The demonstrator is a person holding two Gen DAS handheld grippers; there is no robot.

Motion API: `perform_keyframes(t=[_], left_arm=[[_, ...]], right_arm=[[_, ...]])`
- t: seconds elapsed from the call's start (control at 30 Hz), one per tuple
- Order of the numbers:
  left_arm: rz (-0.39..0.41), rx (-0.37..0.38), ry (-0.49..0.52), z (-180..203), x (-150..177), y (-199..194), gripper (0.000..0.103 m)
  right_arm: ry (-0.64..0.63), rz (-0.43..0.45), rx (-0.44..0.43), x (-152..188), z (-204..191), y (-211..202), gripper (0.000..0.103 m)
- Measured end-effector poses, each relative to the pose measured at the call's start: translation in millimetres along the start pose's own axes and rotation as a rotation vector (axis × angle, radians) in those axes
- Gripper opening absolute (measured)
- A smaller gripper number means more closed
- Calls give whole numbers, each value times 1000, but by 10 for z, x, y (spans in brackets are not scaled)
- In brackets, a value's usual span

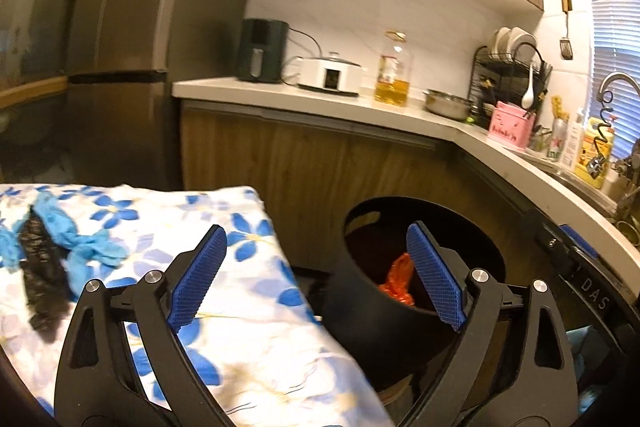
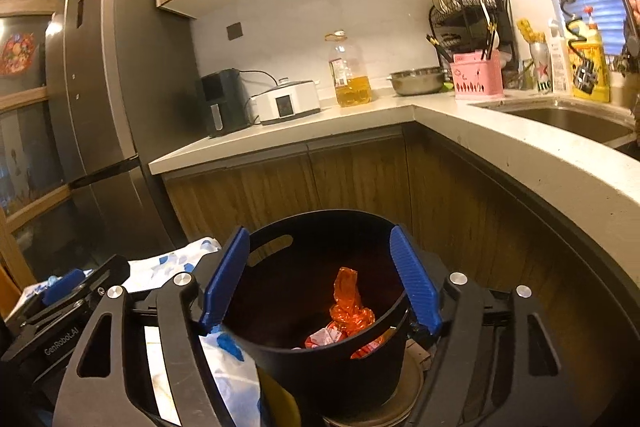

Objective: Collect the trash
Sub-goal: 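Open both tools to drop the glove and printed bag into the bin, then move both open tools back over the black bag and blue gloves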

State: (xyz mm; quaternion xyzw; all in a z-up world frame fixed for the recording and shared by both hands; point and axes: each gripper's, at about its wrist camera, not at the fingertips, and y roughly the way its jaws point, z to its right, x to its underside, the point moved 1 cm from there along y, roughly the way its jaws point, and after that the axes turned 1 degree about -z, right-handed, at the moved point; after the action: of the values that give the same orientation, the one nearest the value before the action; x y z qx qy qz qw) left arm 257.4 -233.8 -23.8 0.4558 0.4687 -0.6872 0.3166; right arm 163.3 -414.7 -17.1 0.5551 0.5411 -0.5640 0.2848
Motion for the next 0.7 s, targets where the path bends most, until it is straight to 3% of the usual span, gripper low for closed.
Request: perform_keyframes(t=[0.17,0.5,0.7], left_arm=[[25,-73,-40,-268,81,-268,90],[59,-340,-92,-1185,404,-811,90],[64,-448,-146,-1733,479,-907,90]], right_arm=[[0,-9,-32,73,-131,-138,74],[-34,-65,-126,401,-646,-314,74],[-64,-79,-201,547,-1046,-356,74]])
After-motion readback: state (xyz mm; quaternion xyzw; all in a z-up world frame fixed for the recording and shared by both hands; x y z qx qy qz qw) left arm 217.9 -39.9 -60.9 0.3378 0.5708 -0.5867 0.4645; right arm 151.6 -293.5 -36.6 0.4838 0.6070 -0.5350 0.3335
